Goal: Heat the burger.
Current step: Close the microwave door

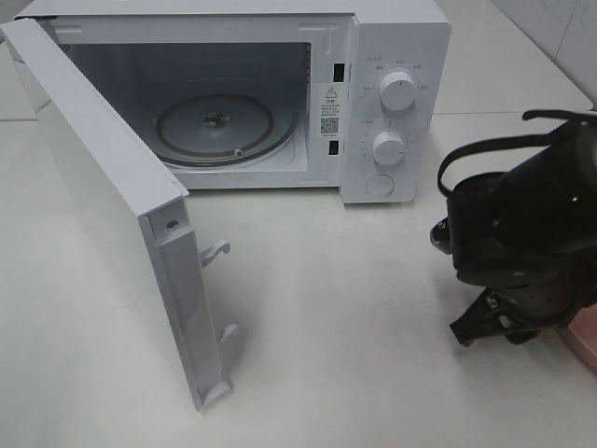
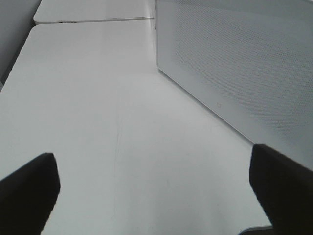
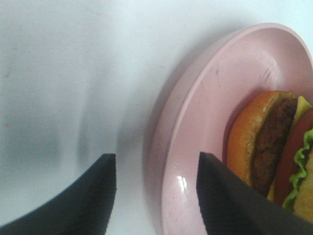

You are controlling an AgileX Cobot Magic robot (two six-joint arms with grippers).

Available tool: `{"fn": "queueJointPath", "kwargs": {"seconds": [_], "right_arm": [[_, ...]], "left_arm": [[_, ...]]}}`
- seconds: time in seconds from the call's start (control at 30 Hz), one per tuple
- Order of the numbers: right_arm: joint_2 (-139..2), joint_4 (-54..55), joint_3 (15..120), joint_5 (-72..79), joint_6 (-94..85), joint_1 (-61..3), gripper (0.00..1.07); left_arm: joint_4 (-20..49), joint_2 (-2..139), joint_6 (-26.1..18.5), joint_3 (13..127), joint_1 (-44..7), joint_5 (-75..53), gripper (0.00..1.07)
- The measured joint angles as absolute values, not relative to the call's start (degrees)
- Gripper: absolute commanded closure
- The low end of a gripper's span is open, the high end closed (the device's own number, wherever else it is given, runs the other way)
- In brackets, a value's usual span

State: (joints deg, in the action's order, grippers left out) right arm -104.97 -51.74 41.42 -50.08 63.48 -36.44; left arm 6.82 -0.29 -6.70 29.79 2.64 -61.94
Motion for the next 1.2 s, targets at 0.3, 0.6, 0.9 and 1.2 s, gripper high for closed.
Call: {"fn": "queueJointPath", "kwargs": {"seconds": [0.3, 0.6, 0.9, 1.2], "right_arm": [[-90.18, -40.16, 42.46, -49.56, 42.69, -36.44, 0.5], [-77.98, -26.59, 42.46, -51.34, 21.83, -36.44, 0.27], [-60.5, -16.84, 42.46, -59.82, 12.55, -36.44, 0.3], [-41.14, -14.09, 41.83, -63.6, 8.08, -36.44, 0.31]], "left_arm": [[6.82, -0.29, -6.7, 29.79, 2.64, -61.94, 0.09], [6.82, -0.29, -6.7, 29.79, 2.64, -61.94, 0.09], [6.82, -0.29, -6.7, 29.79, 2.64, -61.94, 0.09], [6.82, -0.29, -6.7, 29.79, 2.64, -61.94, 0.09]]}}
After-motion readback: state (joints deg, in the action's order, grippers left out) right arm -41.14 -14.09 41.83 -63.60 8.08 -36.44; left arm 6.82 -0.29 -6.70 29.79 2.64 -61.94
